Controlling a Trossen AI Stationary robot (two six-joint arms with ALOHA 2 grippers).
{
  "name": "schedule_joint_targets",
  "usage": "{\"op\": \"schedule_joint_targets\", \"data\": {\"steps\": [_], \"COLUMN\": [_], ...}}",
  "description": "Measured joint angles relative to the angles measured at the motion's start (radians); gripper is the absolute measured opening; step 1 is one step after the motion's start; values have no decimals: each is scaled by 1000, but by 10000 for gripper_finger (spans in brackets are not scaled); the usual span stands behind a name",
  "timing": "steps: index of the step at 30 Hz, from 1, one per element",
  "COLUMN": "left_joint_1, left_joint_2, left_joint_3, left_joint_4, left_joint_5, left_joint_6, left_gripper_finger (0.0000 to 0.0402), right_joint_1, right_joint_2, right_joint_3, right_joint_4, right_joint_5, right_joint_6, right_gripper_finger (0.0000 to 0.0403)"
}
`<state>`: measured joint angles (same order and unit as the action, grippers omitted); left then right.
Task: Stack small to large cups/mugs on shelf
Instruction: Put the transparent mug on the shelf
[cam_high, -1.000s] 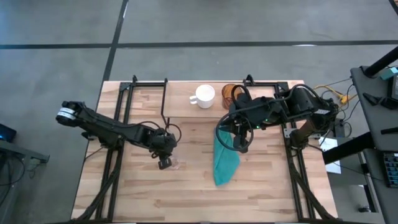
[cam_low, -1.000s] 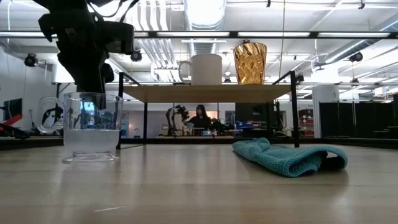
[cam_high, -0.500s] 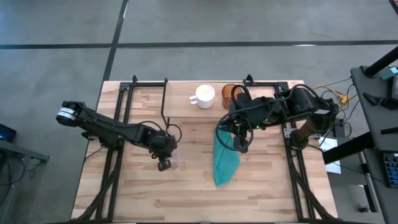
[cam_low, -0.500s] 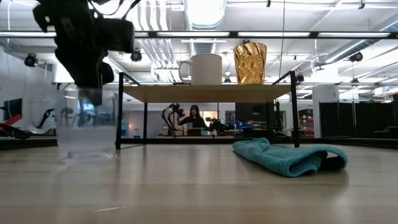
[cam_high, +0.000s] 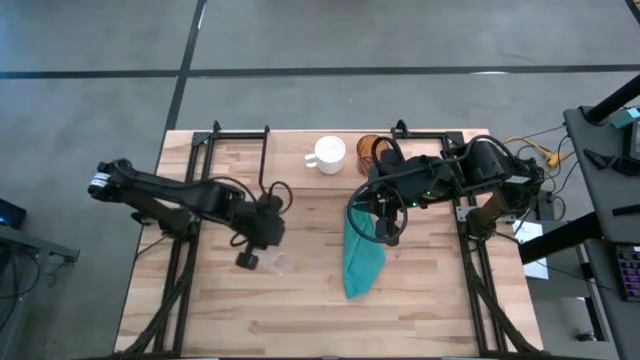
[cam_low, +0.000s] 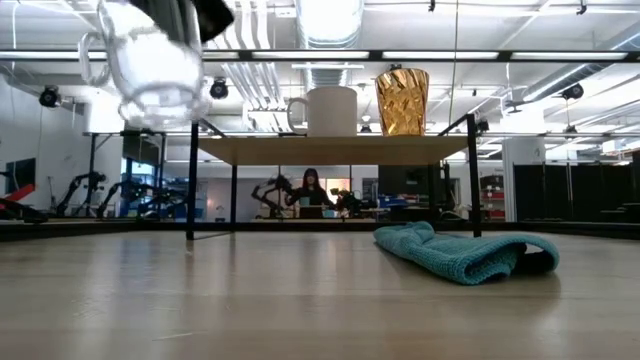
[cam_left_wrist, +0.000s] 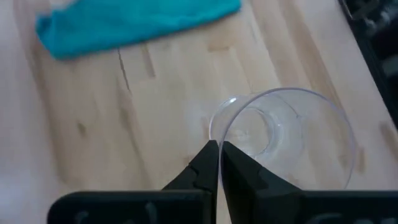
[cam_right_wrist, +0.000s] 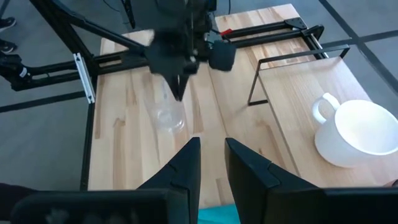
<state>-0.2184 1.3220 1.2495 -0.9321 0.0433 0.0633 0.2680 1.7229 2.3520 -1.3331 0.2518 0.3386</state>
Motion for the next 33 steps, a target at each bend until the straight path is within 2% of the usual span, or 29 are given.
{"op": "schedule_joint_targets", "data": {"steps": [6, 10, 14, 21, 25, 29, 33], "left_joint_1": [83, 208, 368, 599, 675, 736, 760], "left_joint_2": [-1, -1, 0, 0, 3, 31, 82], "left_joint_3": [186, 271, 325, 349, 349, 349, 351], "left_joint_4": [-181, -249, -264, -266, -269, -293, -292], "left_joint_5": [-22, -100, -102, 41, 73, 121, 124], "left_joint_6": [201, 249, 267, 351, 441, 471, 479], "left_gripper_finger": [0, 0, 0, 0, 0, 0, 0], "right_joint_1": [0, 0, 0, 0, 0, 0, 0], "right_joint_2": [0, 0, 0, 0, 0, 0, 0], "right_joint_3": [0, 0, 0, 0, 0, 0, 0], "right_joint_4": [0, 0, 0, 0, 0, 0, 1], "right_joint_5": [0, 0, 0, 0, 0, 0, 0], "right_joint_6": [0, 1, 1, 1, 1, 1, 1], "right_gripper_finger": [68, 68, 68, 68, 68, 68, 68]}}
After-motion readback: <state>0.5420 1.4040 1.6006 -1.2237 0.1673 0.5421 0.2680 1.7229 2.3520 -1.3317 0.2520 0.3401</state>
